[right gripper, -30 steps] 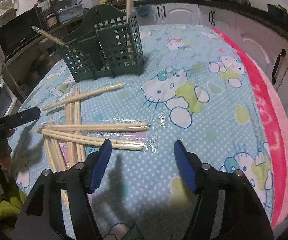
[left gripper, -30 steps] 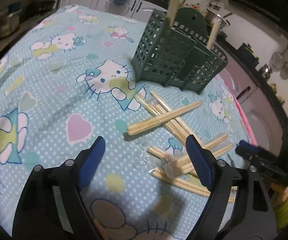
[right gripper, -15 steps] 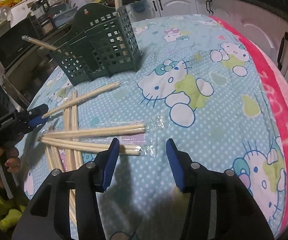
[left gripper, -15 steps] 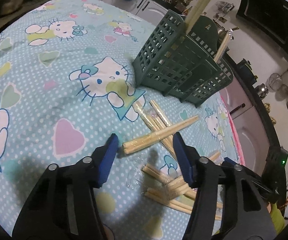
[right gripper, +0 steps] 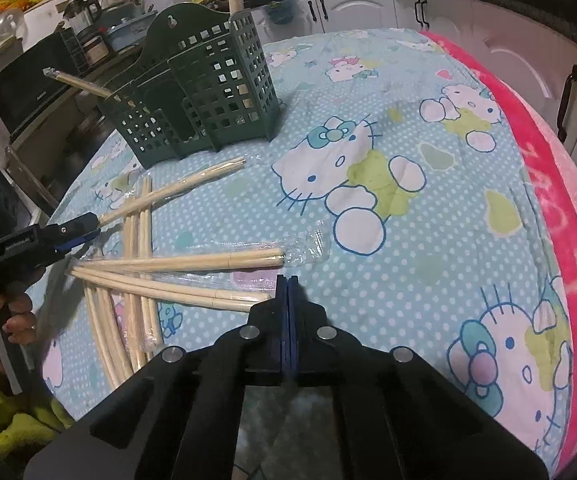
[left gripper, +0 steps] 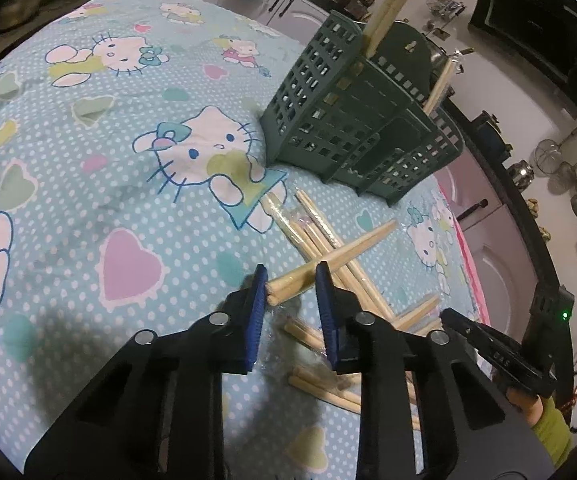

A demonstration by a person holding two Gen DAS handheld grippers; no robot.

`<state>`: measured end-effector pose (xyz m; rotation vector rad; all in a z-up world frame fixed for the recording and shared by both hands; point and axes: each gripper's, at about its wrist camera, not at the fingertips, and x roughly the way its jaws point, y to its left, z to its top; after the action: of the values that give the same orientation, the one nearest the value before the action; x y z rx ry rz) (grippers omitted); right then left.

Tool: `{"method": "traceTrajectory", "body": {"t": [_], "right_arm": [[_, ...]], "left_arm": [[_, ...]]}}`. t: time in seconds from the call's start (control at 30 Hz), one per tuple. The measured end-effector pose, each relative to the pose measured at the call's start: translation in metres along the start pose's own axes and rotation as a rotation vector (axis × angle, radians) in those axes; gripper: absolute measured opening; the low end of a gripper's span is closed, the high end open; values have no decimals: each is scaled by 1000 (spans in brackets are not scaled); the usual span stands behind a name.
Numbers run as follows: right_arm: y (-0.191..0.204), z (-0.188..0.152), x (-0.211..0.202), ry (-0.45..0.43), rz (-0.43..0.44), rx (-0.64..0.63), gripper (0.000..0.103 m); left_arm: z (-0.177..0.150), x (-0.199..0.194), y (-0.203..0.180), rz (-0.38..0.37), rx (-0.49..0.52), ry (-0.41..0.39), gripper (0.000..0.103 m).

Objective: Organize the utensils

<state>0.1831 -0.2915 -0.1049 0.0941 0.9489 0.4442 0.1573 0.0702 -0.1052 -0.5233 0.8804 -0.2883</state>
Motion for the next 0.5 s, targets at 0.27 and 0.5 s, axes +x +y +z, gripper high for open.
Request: {"method": "traceTrajectory", "body": {"t": [0.27, 0.5], "right_arm": [[7, 4, -16, -51, 11, -27, 1], [20, 15, -37, -117, 14, -77, 1]], "left_arm": [[1, -19, -13, -63, 35, -34, 9], [10, -37, -41, -83, 111, -73, 5]]}}
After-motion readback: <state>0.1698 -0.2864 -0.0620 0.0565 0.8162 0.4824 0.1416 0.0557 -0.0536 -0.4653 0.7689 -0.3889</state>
